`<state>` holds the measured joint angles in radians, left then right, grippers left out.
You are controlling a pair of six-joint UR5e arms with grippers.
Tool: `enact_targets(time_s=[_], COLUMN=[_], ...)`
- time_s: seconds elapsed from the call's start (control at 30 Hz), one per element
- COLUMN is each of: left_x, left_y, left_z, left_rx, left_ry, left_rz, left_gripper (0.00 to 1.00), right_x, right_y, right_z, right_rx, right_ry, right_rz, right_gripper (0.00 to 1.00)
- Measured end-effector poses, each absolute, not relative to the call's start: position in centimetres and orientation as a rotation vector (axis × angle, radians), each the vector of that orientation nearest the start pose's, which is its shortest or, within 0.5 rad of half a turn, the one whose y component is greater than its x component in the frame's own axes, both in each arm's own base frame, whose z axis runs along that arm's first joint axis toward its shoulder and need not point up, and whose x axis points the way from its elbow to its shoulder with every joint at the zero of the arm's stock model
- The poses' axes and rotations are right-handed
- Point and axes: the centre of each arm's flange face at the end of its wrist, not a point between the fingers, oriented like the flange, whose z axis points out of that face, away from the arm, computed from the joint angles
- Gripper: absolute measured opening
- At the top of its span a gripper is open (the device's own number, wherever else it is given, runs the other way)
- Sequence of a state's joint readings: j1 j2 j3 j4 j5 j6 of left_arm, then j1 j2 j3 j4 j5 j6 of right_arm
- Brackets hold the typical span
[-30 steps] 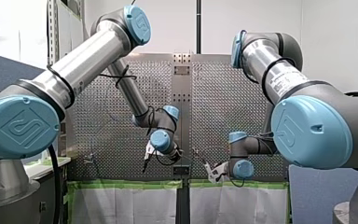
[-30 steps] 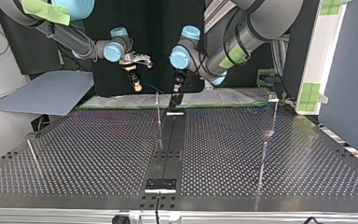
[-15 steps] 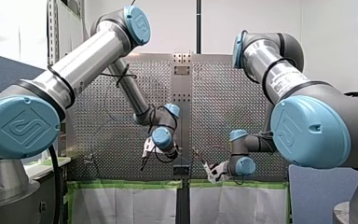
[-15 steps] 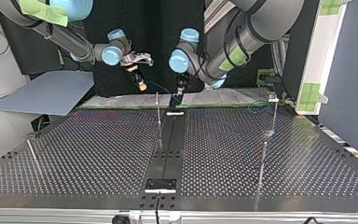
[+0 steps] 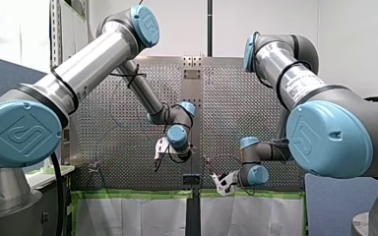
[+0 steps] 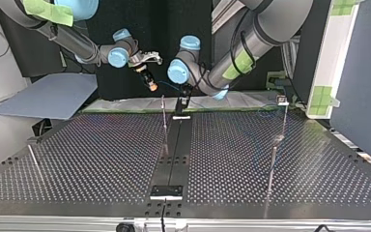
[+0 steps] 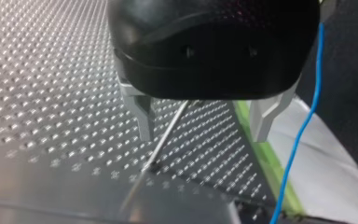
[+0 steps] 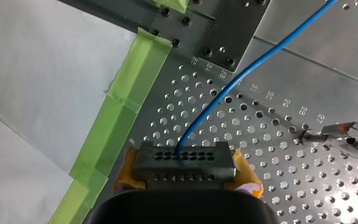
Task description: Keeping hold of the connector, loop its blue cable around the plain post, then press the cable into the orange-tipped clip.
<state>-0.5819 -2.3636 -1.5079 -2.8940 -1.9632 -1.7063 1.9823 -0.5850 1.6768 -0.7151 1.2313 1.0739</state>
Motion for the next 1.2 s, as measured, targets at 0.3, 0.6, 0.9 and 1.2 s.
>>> enact_targets(time_s=[0.3,0.6,0.9,1.2], left_x=[49.2,48.9,48.0,47.1], left_y=[-43.0,-42.5,-41.8,-41.4], left_z=[9.5,10.0,9.0,7.8], left_rx=[0.215,0.313,0.449,0.523], left_ry=[1.991,2.037,2.108,2.181], left_rz=[0.077,0.173,0.251,0.303], left_gripper=[1.00,1.00,1.00,1.00], right_x=[38.6,38.2,37.6,38.6], right_y=[-46.7,-47.7,-47.5,-46.8], right_z=[-8.9,-9.8,-9.9,-9.4], right_rx=[2.125,2.142,2.179,2.210], right_ry=[-0.453,-0.436,-0.427,-0.311], right_rz=[1.235,1.130,1.012,1.031], right_gripper=[0.00,0.00,0.00,0.00])
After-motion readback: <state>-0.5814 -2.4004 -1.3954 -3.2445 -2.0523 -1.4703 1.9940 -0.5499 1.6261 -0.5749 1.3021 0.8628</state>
